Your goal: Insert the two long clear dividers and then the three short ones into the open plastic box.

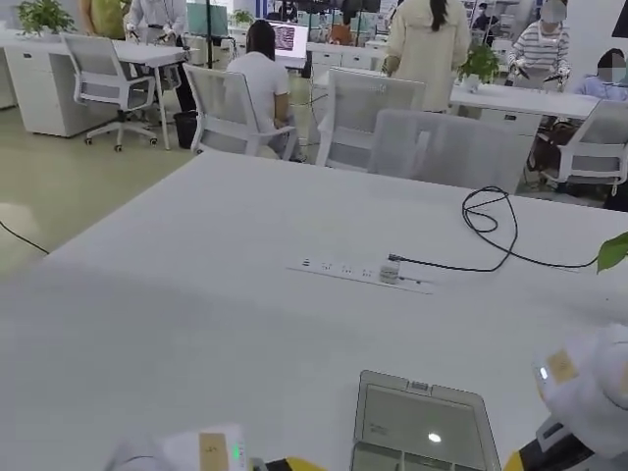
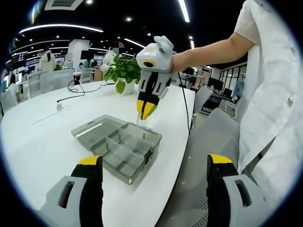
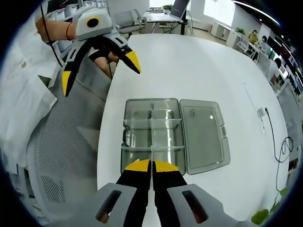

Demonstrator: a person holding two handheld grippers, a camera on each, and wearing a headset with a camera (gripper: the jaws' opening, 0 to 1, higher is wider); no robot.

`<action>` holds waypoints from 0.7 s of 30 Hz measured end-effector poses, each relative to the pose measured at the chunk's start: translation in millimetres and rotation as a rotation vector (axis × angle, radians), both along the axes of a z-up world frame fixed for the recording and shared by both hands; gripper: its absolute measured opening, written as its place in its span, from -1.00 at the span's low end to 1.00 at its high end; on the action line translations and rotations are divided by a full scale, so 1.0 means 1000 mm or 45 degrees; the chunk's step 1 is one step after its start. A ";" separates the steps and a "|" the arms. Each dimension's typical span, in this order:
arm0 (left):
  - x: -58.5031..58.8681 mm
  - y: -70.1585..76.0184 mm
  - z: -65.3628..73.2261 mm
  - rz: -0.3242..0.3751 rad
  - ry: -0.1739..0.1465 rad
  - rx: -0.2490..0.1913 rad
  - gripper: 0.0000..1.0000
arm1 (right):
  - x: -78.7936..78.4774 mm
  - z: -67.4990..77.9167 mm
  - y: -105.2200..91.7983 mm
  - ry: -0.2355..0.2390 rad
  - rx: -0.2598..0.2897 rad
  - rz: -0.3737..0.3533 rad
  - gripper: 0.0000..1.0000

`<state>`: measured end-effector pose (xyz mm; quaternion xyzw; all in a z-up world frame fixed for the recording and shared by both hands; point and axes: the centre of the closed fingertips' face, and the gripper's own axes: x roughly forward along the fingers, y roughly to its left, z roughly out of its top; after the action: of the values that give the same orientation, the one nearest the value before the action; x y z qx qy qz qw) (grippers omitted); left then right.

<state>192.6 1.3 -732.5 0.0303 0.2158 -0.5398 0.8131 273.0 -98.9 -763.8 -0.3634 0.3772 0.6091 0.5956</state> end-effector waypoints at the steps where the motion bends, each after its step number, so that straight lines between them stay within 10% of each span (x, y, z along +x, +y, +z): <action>1: 0.000 0.000 0.000 0.000 0.000 0.001 0.85 | 0.001 -0.001 0.000 -0.001 -0.001 -0.001 -0.94; 21: -0.001 0.001 0.002 0.014 0.002 -0.015 0.82 | 0.001 -0.019 0.002 0.071 -0.029 0.002 -0.94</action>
<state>191.7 2.3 -730.3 0.0240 0.2137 -0.5365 0.8161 274.5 -97.3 -782.4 -0.3531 0.4002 0.6152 0.5802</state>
